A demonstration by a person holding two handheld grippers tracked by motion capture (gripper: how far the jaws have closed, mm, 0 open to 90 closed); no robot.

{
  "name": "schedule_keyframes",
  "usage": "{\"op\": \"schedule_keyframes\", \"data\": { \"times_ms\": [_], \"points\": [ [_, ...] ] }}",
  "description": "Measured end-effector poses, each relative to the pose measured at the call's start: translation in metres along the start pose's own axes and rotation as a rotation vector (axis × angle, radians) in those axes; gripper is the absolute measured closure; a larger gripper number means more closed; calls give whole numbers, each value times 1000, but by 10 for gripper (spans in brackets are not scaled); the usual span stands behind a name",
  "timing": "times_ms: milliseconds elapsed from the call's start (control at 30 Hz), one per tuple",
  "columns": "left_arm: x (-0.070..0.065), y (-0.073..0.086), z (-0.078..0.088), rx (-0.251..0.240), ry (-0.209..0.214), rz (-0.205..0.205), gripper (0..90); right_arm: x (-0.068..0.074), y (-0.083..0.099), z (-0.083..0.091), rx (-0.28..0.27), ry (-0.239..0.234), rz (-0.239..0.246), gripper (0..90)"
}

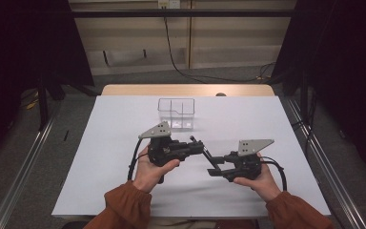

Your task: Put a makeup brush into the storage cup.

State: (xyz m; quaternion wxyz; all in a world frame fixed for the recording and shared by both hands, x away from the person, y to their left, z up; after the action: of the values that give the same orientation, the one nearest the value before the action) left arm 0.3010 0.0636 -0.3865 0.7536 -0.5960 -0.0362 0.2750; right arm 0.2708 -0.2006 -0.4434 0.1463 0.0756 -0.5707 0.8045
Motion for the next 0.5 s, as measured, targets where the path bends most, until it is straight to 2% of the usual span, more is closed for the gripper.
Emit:
{"op": "schedule_keyframes", "data": {
  "times_ms": [233, 367, 500],
  "points": [
    [6, -1, 4, -2, -35, 6, 840, -1, -1, 3, -20, 14, -33, 304],
    [10, -1, 7, 8, -65, -2, 840, -2, -2, 4, -33, 16, -39, 234],
    [15, -2, 12, 11, -93, -12, 840, -3, -2, 6, -46, 41, -51, 154]
  ]
}}
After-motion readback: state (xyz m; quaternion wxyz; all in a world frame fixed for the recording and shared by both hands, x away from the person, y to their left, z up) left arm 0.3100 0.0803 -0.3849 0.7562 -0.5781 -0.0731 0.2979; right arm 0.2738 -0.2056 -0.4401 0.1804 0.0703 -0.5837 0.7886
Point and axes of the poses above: each handheld gripper's, and its own axes: z roughly backward along the jaws, y roughly out of its underside, x roughly to its left, the point moved 1 cm from there along -z, roughly forward along the jaws, and after that the axes turned 14 degrees about -y, right-handed, at the moved point
